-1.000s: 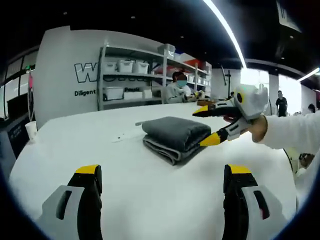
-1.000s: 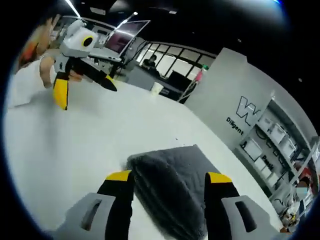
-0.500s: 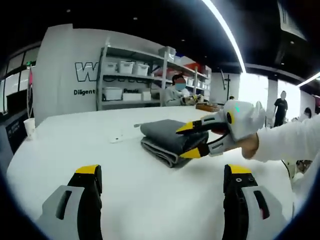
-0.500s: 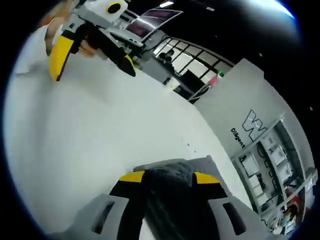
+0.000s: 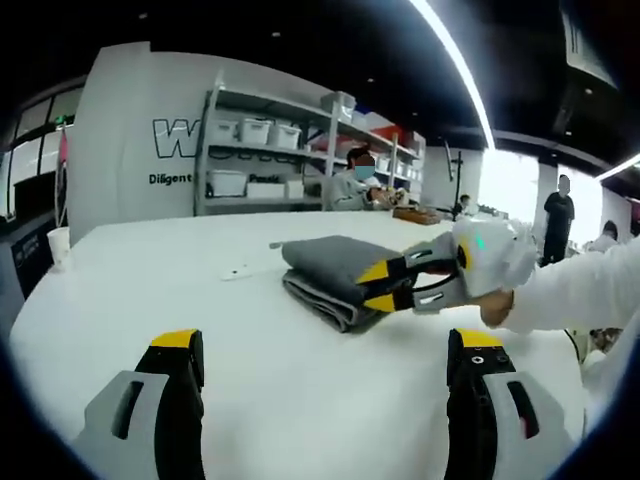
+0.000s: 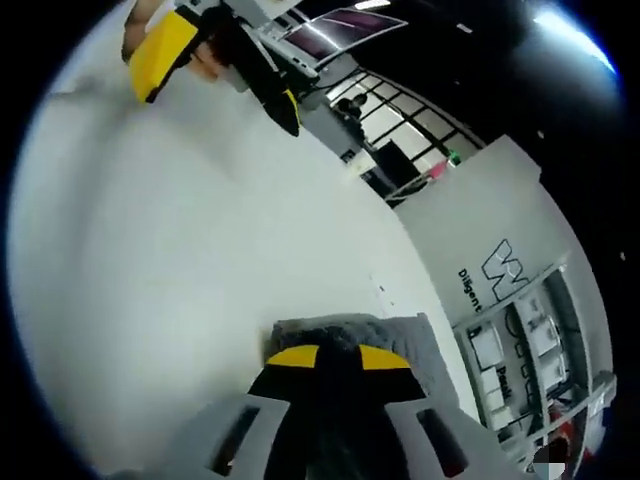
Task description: Open the folded towel by lifting each exposed corner and separating the folded layers until the towel lies flat within the target outline without major curled edges
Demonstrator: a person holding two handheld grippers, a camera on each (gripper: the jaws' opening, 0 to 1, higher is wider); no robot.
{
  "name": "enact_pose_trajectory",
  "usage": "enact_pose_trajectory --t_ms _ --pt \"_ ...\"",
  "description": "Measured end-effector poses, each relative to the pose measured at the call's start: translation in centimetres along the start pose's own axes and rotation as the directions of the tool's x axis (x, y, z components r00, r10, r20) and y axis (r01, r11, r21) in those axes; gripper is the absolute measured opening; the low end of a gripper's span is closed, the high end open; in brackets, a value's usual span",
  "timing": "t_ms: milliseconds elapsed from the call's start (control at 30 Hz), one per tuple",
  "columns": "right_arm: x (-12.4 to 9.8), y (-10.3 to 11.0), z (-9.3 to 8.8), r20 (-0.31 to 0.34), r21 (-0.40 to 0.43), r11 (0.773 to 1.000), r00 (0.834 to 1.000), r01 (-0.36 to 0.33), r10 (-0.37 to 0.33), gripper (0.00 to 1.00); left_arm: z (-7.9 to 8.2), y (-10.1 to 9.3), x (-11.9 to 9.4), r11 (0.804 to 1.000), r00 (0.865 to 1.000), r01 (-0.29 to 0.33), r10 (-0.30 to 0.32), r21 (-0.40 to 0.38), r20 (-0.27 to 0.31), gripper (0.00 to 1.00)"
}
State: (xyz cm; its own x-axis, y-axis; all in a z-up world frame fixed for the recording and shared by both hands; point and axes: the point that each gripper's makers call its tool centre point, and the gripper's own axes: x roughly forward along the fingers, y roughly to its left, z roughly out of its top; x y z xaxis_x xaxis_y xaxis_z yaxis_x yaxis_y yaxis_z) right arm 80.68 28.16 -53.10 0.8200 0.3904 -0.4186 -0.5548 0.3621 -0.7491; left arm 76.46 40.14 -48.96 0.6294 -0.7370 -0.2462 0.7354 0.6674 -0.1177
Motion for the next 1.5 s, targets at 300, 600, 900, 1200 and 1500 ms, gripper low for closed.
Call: enact_pose_trajectory --t_ms 300,600,900,1200,1500 --pt "-1.2 -3.5 0.6 0.127 0.266 0.962 0.987 0.061 -0.098 0.0 -0.1 0.4 0.0 1.0 1.0 -0.004 0.004 -0.01 -0.003 1.0" --pt "-4.6 -8.7 -0.8 0.173 0.432 0.887 0.951 0.162 -0.258 0.0 -0.7 0.3 -0.5 1.0 1.0 -0.021 0.021 -0.02 -0.004 1.0" --pt "-8.8 -13.2 -6.8 0.112 0.684 0.689 0.9 0.238 -0.421 0.0 -0.6 1.6 0.0 0.999 0.999 -0.031 0.03 -0.033 -0.014 1.0" --pt "-12.6 -15.1 -12.9 0.013 0.777 0.541 0.85 0.323 -0.527 0.0 -0.9 1.6 0.0 0.999 0.999 -0.035 0.035 -0.036 -0.021 1.0" --pt "-15.7 -14.6 -20.0 -0.114 0.855 0.349 0.797 0.383 -0.593 0.0 -1.2 1.8 -0.1 0.998 0.999 -0.044 0.043 -0.045 -0.026 1.0"
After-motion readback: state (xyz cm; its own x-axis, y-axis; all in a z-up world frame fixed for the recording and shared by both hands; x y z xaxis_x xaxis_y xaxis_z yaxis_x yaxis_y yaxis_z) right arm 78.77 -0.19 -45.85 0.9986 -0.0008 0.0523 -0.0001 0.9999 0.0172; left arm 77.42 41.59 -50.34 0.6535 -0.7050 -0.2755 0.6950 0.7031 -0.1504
